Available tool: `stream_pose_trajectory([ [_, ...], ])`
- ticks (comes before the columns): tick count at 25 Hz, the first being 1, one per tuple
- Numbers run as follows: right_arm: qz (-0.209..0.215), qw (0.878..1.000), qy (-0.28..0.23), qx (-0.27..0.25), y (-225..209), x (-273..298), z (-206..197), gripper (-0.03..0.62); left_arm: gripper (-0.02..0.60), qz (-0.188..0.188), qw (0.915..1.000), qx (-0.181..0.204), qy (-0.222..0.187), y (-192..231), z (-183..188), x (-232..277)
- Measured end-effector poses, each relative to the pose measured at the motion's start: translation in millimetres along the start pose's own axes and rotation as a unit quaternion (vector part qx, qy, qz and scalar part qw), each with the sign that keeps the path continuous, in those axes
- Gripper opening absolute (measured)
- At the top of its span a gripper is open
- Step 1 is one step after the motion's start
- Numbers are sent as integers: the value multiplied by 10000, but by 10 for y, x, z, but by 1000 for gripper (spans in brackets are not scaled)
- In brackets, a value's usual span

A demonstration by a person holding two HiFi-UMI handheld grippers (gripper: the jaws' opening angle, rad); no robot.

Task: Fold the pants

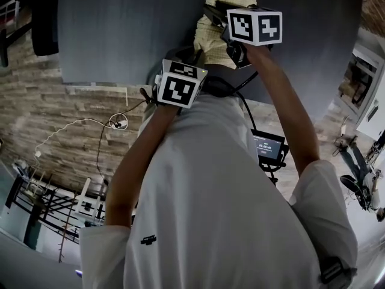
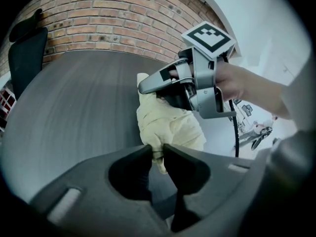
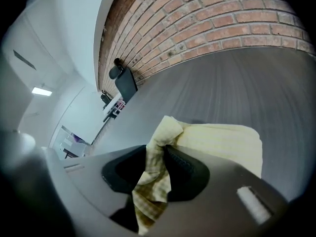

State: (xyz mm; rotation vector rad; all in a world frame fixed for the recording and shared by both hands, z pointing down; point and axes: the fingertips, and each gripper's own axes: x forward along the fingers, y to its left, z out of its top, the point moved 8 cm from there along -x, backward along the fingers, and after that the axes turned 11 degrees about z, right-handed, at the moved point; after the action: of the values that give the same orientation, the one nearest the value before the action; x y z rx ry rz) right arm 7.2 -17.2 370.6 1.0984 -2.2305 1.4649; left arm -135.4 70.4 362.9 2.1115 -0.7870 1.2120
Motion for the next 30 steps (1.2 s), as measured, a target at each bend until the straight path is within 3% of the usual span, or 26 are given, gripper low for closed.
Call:
stream_pose_trajectory([
  [8,168,9987,-481,-46,242,-283,40,153,134,136,9981,564,-209,19,6,-234],
  [13,149,9960,-806,-362,425,-721,86,153,150,442,9968,298,-590,-91,87,-509],
  [17,176,9923,-1000,-710,538,-1043,-18,150,150,477,9940,93,-983,-284,127,-701],
  [23,-122,9773,-1524,-1466,692,-1738,-209,117,132,553,9870,-124,-1506,-685,255,-1006],
  [30,-488,9626,-1879,-1891,747,-2571,-439,100,92,474,9774,-151,-2057,-1166,435,-1251],
])
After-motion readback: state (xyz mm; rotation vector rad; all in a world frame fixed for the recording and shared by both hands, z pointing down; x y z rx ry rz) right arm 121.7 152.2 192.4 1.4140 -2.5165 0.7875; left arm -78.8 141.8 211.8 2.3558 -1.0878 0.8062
